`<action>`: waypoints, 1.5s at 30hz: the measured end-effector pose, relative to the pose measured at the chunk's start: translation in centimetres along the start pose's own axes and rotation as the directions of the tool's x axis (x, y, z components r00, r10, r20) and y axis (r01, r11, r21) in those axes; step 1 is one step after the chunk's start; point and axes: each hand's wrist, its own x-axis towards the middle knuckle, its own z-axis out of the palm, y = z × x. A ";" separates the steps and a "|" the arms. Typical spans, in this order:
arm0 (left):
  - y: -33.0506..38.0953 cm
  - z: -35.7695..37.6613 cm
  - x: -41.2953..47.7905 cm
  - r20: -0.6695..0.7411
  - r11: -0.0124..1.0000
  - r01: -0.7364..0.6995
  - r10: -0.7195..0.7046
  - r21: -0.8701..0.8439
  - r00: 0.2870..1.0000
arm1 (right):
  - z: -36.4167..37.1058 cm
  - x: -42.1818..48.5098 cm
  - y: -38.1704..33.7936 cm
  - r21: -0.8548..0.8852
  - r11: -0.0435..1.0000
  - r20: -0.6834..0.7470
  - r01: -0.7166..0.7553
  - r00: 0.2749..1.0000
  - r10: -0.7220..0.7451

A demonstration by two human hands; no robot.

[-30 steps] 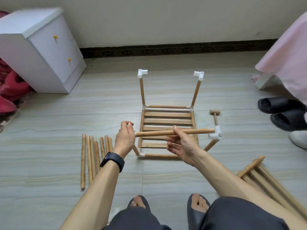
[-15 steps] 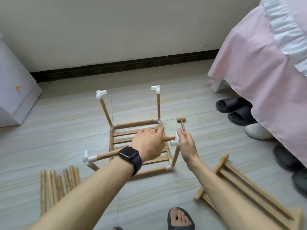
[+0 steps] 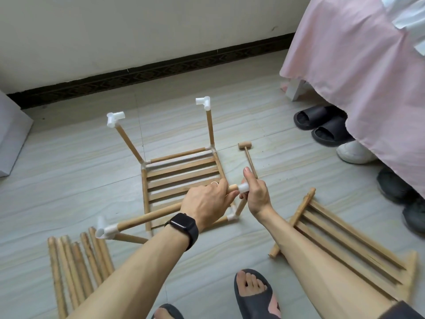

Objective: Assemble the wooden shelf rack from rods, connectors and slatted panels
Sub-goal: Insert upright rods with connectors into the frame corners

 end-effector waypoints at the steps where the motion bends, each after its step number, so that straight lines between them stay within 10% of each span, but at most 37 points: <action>1: -0.1 0.0 0.0 -0.006 1.000 -0.003 0.003 -0.003 1.000 | 0.0 0.0 0.0 -0.011 1.000 0.000 0.001 1.000 -0.001; 45: -0.7 0.4 1.0 -0.033 0.986 -0.114 0.119 0.124 0.992 | 1.1 0.4 -0.9 -0.131 0.991 0.085 -0.018 0.996 0.029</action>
